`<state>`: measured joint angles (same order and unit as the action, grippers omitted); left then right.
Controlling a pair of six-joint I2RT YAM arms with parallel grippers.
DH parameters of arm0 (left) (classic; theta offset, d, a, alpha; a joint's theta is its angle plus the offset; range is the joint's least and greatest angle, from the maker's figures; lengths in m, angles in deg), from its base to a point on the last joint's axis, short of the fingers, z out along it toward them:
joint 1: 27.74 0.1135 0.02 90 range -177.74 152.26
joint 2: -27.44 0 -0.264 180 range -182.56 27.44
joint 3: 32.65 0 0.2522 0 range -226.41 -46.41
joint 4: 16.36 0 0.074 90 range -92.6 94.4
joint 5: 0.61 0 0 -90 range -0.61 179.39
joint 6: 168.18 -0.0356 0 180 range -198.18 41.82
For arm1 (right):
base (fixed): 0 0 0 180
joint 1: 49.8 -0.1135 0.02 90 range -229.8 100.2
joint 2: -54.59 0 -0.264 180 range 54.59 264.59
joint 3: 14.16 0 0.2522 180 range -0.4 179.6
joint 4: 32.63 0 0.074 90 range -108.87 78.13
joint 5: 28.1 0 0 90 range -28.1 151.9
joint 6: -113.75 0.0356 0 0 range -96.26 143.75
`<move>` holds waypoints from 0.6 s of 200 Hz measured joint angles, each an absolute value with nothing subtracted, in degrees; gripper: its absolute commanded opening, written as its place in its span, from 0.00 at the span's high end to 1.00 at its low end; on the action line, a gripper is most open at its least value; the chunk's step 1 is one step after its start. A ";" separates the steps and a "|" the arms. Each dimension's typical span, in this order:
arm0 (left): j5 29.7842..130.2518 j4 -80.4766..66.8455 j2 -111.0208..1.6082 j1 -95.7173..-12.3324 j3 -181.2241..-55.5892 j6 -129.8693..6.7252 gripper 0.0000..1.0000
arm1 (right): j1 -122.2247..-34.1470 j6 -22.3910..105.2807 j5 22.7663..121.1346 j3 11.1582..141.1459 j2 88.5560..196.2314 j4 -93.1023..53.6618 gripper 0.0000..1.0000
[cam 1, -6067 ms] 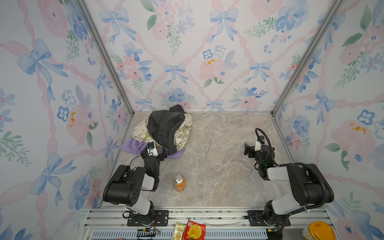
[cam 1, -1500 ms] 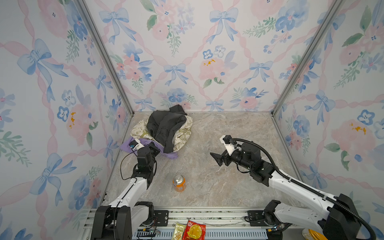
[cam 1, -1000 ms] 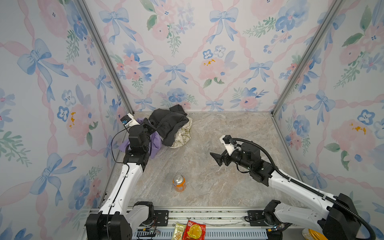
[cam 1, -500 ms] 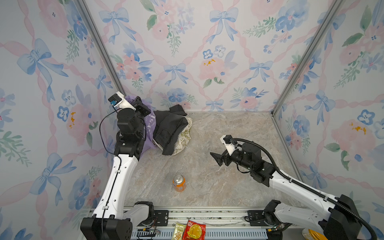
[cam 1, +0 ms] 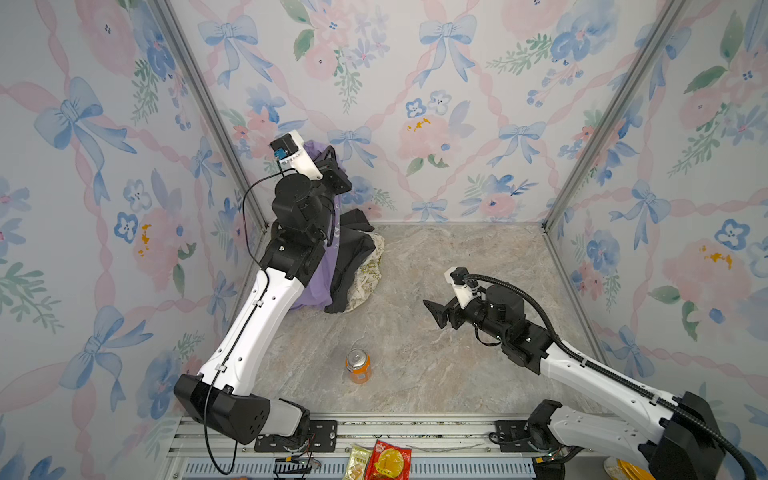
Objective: Pick out a specific cloth from the pile
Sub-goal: 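Pull the lavender T-shirt out of the pile and lay it toward the right gripper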
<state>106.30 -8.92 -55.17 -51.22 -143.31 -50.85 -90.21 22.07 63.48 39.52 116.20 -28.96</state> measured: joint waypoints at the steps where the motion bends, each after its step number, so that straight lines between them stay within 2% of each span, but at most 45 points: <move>1: 106.32 -8.90 -55.35 -51.40 -143.51 -50.93 1.00 | -90.16 22.16 63.33 39.52 116.20 -28.96 0.03; 32: 106.51 -8.88 -60.64 -57.38 -148.14 -53.56 1.00 | -88.50 24.04 61.43 39.19 115.89 -29.07 0.03; 82: 104.04 -9.05 -69.51 -64.66 -148.82 -55.33 1.00 | -84.22 28.32 57.03 37.47 114.45 -29.13 0.03; 97: 102.95 -8.42 -72.77 -66.89 -148.77 -56.35 0.89 | -82.49 30.07 55.99 36.92 113.49 -29.13 0.03; 105: 102.49 -7.90 -74.62 -68.05 -148.73 -57.18 0.80 | -81.38 31.12 55.37 36.66 113.01 -29.09 0.03; 113: 102.34 -6.78 -76.66 -69.32 -148.73 -58.61 0.68 | -80.11 32.28 54.81 36.46 112.59 -28.98 0.03; 120: 102.38 -5.47 -78.34 -70.43 -148.73 -60.09 0.53 | -79.10 33.24 54.41 36.26 112.26 -28.96 0.03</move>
